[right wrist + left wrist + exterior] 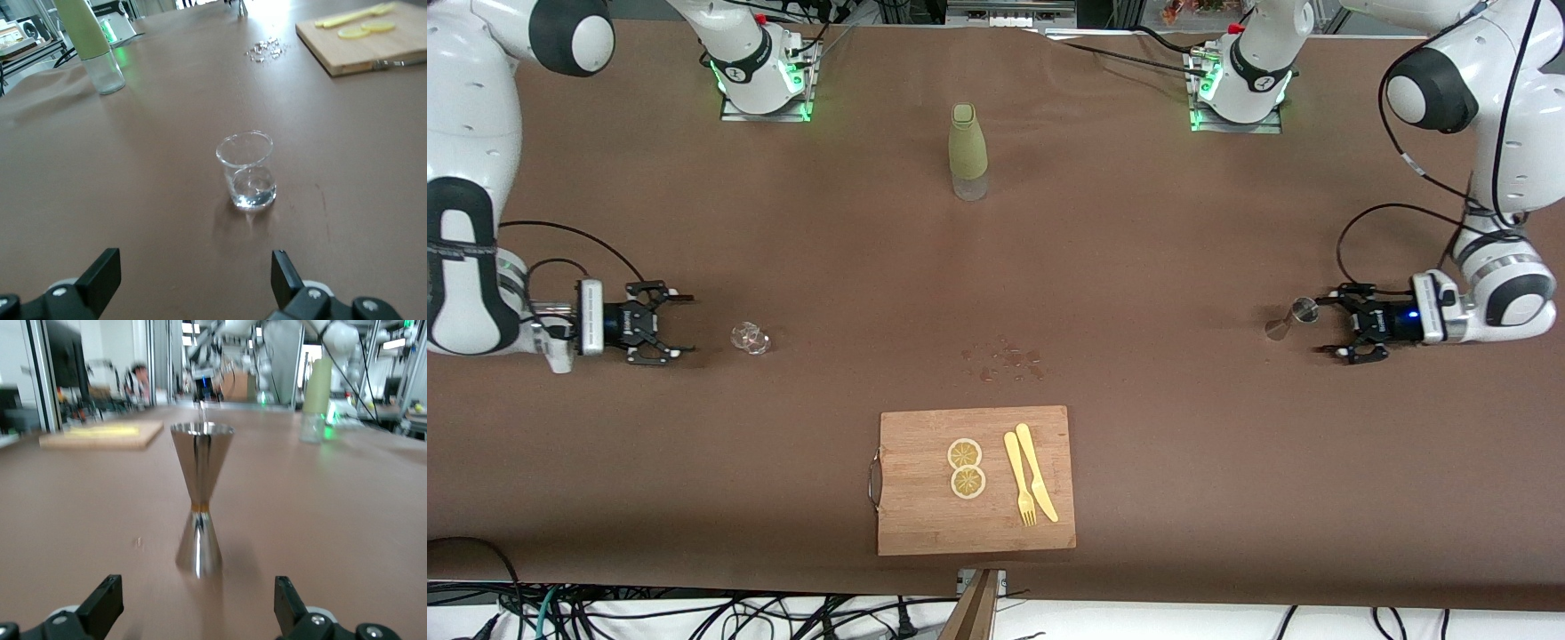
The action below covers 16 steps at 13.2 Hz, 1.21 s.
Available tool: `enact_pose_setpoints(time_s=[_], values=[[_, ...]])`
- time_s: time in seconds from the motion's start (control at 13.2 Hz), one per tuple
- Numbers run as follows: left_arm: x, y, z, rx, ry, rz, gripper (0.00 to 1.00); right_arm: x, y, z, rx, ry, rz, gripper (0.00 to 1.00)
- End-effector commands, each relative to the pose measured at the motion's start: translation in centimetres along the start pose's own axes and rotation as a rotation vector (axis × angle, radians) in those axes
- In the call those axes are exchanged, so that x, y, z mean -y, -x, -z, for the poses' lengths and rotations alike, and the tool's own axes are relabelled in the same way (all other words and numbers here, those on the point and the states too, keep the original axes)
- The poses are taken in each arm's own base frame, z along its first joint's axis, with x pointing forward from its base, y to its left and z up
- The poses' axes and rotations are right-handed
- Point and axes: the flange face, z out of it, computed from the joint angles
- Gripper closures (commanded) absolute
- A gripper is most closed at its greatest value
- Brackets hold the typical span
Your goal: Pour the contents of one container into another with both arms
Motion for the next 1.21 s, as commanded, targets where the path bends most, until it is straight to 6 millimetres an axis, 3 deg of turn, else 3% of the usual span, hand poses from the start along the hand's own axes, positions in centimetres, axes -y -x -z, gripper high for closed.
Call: enact_pose_setpoints(time_s=[0.0, 0.15, 0.3, 0.45, 0.68, 0.76, 0.83, 1.14], values=[[0.4, -5.1, 6.2, 0.163, 0.022, 0.194, 0.0, 2.4, -3.6, 4.2, 0.077, -0.031, -0.164, 0.0], [0.1, -9.3, 9.0, 0.273, 0.025, 0.472, 0.0, 3.7, -6.6, 6.8, 0.151, -0.033, -0.286, 0.0], [0.2, -15.3, 11.5, 0.39, -0.009, 0.65, 0.0, 5.1, -10.1, 9.0, 0.224, -0.029, -0.428, 0.0], [0.0, -20.7, 12.9, 0.494, -0.067, 0.849, 0.0, 6.4, -15.6, 10.3, 0.328, -0.006, -0.576, 0.0], [1.0, -26.0, 11.6, 0.593, -0.155, 1.099, 0.0, 7.9, -24.7, 11.0, 0.575, 0.109, -0.75, 0.0], [1.2, -28.4, 11.1, 0.647, -0.195, 1.158, 0.0, 8.2, -26.7, 11.2, 0.609, 0.149, -0.809, 0.0], [1.5, -31.1, 10.9, 0.708, -0.263, 1.194, 0.0, 8.6, -27.4, 11.3, 0.61, 0.162, -0.847, 0.0], [3.2, -41.4, 5.4, 0.929, -0.404, 1.157, 0.0, 9.9, -30.5, 11.1, 0.706, 0.214, -0.923, 0.0]])
